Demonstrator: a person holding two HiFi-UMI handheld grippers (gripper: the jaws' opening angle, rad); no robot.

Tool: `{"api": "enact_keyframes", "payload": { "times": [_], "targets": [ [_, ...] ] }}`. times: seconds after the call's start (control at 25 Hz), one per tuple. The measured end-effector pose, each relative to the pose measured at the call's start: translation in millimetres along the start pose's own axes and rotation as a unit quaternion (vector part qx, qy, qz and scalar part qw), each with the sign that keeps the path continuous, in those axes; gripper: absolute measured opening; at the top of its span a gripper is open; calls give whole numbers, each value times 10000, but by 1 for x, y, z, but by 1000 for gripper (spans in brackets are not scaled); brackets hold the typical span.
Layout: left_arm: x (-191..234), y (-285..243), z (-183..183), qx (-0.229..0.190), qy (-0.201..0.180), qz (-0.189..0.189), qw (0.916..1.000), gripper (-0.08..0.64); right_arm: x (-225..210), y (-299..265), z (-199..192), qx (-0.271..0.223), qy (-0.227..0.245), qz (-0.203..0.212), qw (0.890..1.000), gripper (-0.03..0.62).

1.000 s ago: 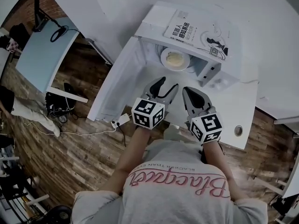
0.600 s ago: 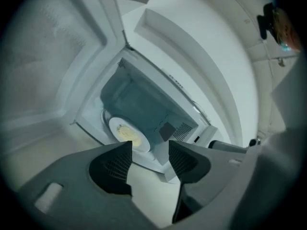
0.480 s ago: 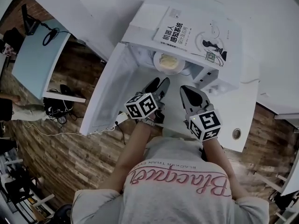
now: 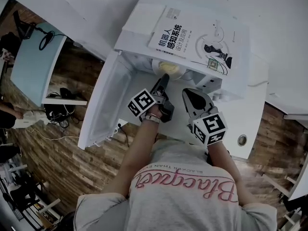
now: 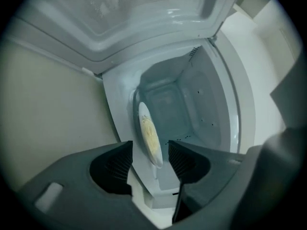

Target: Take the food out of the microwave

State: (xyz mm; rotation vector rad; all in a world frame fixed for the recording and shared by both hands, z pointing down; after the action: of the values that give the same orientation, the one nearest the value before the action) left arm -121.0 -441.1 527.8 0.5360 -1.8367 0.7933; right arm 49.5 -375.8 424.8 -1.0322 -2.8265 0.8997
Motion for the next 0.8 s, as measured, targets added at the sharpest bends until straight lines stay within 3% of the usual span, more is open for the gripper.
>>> {"api": "enact_keyframes", "payload": {
  "times": [0.12, 0.28, 0.36, 0.56, 0.8],
  "targets": [
    [0, -7, 2, -24, 101, 139, 9998, 224, -5, -2, -1, 28, -65, 7, 10000, 9],
    [-1, -11, 4, -45, 154, 446, 9989, 67, -8, -4, -2, 55, -80, 23, 9999, 9],
    [-2, -12, 5, -34, 186, 465, 9987, 61, -7, -4, -3, 65, -68, 25, 10000, 9],
    [-1, -13, 7, -123, 751, 156, 9970, 17, -6, -3, -3, 81, -22, 16, 10000, 9],
    [-1, -10, 2, -110, 866, 12, 9962, 15, -3, 0, -3, 52, 23, -9, 10000, 9]
  ]
}}
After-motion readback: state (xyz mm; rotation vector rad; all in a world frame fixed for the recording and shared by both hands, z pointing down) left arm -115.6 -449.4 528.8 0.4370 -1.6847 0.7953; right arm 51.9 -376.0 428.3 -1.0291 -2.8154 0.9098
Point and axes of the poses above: the fingertips, and each gripper's own axes: y backward along the fingers, x to its left, z out of its top, the point moved 8 cm from there along y, backward along the fingers, and after that the axes turned 14 degrees about x, right-handed, at the moved point
